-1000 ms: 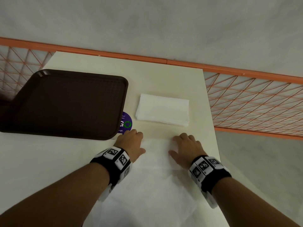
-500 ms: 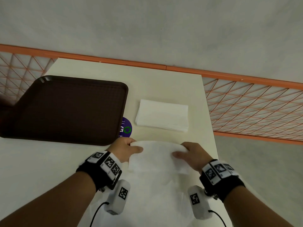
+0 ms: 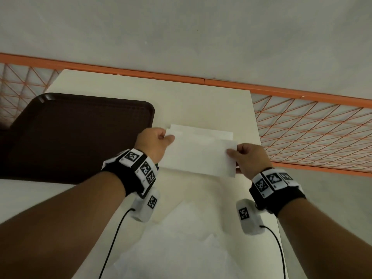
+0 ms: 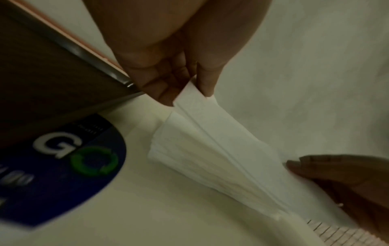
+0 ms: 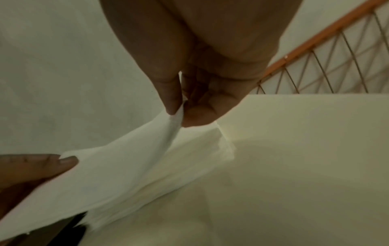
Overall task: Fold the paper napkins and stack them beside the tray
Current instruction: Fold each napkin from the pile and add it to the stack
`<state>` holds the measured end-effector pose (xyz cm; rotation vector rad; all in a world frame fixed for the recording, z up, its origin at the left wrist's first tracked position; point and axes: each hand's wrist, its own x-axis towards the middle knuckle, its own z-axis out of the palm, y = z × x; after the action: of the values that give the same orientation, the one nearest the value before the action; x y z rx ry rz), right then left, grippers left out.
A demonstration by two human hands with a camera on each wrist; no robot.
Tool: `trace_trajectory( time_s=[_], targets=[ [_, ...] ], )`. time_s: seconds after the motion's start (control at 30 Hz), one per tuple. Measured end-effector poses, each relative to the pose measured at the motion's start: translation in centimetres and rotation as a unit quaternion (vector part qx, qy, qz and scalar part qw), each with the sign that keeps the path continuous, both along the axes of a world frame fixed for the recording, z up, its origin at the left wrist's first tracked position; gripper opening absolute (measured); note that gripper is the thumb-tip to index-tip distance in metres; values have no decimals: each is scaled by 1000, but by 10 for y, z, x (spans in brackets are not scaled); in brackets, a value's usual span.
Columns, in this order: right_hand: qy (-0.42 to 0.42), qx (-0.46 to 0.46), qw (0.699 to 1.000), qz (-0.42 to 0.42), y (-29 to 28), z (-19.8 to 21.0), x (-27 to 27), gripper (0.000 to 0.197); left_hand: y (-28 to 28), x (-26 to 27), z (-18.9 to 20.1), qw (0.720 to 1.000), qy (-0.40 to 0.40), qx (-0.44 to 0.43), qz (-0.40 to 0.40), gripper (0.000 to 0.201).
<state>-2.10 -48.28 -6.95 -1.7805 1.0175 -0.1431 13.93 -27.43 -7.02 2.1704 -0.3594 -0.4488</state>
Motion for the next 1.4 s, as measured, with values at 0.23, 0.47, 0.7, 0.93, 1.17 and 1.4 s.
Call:
trace_trajectory(
  time_s=[0.23,0.47,0.7,0.93,1.17,1.4],
  targets=[
    [85,-120,989,16,-32,-5,37,18,-32,29,-18,995,-43,85,-7,47],
    [120,-118,986,11,-43,-24,48,18,-46,39,-35,984,-65,162,-20,32],
    [158,-146,977,9,-41,-27,46,19,-45,42,-37,986,-60,154,25,31],
    [127,-185,973,56,-10,-3,11,26,-22,24,-8,986,-99,131,-8,32],
    [147,-175,930,288,73,12,-45,15,25,-38,16,958,-20,180,-221,18],
    [239,-167,863,414,144,3,-90,54,80,-115,6,899,16,273,-341,29]
  ],
)
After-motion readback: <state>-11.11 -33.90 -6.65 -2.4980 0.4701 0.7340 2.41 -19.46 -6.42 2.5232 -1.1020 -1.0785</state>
